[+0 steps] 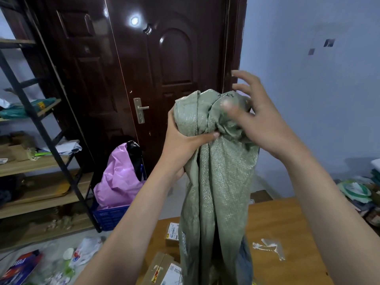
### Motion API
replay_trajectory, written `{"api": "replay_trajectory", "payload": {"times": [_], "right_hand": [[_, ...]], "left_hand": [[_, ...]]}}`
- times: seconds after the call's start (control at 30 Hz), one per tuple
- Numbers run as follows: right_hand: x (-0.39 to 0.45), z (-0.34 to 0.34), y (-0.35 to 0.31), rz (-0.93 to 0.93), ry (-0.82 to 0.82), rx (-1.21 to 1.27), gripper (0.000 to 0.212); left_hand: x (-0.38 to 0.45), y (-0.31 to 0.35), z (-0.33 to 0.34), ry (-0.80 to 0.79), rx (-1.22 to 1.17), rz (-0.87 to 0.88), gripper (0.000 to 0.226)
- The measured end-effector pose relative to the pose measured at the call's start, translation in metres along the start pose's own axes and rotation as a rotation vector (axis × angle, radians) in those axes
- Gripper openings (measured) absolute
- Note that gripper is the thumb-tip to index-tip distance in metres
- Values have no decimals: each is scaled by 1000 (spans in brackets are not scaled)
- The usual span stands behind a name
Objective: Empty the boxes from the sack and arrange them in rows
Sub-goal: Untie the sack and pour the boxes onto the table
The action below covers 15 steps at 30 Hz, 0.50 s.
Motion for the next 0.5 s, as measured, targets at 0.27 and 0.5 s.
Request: {"api": "replay_trajectory", "payload": {"times": [0.27,0.5], "right_hand": [[-1,23,8,-39,-224,-288,113],[3,18,15,-26,-119,-221,81]], "left_hand": [[-1,-8,-2,1,-50,-69,88],[-9,-7,3,-120,-5,-118,90]]}}
Point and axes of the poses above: each hand's wrist, its own x-axis towards the middle knuckle, its own z-axis out of the palm, y = z × x, the point moved 7 cm from there along x, towards the middle knuckle, and after that the axes turned 4 degrees about -z, right-handed, at the moved point
